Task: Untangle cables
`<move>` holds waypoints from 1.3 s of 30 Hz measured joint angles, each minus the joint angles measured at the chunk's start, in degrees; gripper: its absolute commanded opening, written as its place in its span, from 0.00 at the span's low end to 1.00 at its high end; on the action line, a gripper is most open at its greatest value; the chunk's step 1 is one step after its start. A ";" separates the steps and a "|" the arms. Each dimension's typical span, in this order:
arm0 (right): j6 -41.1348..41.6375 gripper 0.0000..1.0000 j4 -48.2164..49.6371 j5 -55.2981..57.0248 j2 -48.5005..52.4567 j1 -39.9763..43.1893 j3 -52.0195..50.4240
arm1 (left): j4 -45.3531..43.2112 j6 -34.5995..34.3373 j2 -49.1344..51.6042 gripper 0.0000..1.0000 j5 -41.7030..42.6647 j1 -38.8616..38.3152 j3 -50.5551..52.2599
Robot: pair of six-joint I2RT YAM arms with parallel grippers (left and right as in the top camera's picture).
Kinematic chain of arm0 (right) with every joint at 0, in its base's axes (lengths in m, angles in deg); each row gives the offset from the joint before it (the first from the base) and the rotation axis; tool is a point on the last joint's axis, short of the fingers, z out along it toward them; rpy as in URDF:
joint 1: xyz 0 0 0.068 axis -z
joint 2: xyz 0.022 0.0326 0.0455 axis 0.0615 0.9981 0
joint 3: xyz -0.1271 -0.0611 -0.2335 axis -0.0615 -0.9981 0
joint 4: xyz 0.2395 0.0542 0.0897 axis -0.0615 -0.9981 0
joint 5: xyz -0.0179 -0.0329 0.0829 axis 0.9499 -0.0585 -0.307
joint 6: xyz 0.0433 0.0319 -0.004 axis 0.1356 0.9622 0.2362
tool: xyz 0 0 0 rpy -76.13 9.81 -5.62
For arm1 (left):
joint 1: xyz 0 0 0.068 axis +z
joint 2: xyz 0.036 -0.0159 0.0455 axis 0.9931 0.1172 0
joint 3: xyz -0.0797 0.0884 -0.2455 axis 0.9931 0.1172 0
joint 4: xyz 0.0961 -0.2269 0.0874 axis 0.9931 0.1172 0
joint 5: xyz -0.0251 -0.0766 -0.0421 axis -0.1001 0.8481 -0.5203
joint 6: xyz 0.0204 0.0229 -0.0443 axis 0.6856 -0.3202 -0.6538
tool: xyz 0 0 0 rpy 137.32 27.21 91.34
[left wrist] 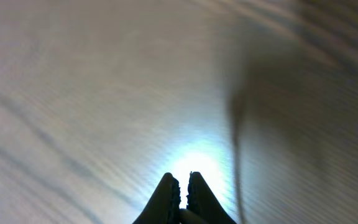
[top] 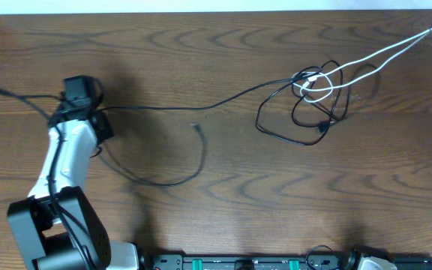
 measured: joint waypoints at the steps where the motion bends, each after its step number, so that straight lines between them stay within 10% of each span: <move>1: 0.00 0.01 0.00 0.00 0.20 0.13 0.00 | 0.13 -0.59 0.00 0.07 0.00 1.84 0.02; 17: -2.67 0.01 -9.73 -3.87 5.29 2.95 0.04 | 0.90 -6.67 0.00 0.08 7.78 10.93 0.07; 20: -4.26 0.01 -9.88 -9.53 6.71 2.91 0.04 | 0.48 -6.97 0.02 0.70 14.45 10.93 0.09; 22: -4.76 0.01 -9.92 -11.61 7.50 2.69 0.04 | 0.28 -7.10 0.00 0.91 19.21 10.91 0.09; 39: -9.03 0.01 -16.31 -12.02 9.33 -0.13 0.09 | -4.22 4.24 0.00 0.93 36.52 0.24 0.35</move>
